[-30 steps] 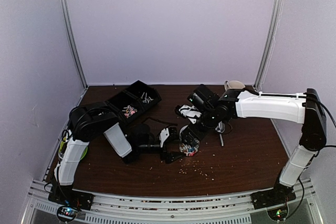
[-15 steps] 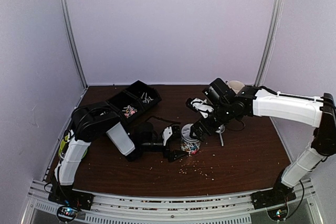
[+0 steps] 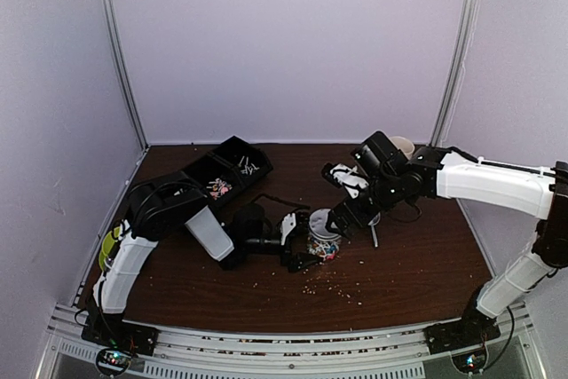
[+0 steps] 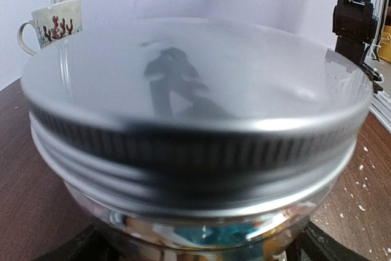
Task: Pack the candies
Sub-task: Place the box lid on the packing box, then screw the box lid onto the packing box.
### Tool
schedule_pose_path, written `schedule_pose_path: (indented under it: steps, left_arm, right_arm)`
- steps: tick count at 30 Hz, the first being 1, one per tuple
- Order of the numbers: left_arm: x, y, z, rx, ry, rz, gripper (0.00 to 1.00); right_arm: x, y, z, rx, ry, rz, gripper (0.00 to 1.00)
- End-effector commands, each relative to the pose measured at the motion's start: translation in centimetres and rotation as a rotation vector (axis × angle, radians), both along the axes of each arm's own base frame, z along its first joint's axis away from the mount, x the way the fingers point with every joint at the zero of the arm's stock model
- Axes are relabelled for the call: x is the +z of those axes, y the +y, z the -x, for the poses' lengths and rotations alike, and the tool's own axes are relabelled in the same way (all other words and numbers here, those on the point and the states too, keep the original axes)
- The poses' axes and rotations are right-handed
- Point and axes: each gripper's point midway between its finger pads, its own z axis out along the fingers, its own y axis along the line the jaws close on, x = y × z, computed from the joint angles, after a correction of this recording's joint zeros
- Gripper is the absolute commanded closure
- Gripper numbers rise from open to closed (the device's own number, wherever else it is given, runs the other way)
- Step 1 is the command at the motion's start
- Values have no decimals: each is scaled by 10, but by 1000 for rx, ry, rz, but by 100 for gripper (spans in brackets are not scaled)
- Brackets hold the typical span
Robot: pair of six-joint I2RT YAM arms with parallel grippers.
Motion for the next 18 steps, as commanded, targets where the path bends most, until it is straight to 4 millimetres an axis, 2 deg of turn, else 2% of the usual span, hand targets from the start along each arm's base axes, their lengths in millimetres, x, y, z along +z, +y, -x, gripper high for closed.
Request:
schedule_pose_path:
  steps: [1,5,9,18]
  left_arm:
    - [-15,3,8,-32,19,-10,5]
    - [-13,4,10,-34,22,-4,5]
    - [-14,5,10,-34,25,-6,5]
    - [-15,9,8,-27,35,-8,6]
  right_arm:
    - [10,-1,-8,-28,-1,-69,0]
    - [15,10,-14,-15,44,-164,0]
    - [16,24,-20,10,75,-192,4]
    - [-5,18,-46,-60,42,-77,12]
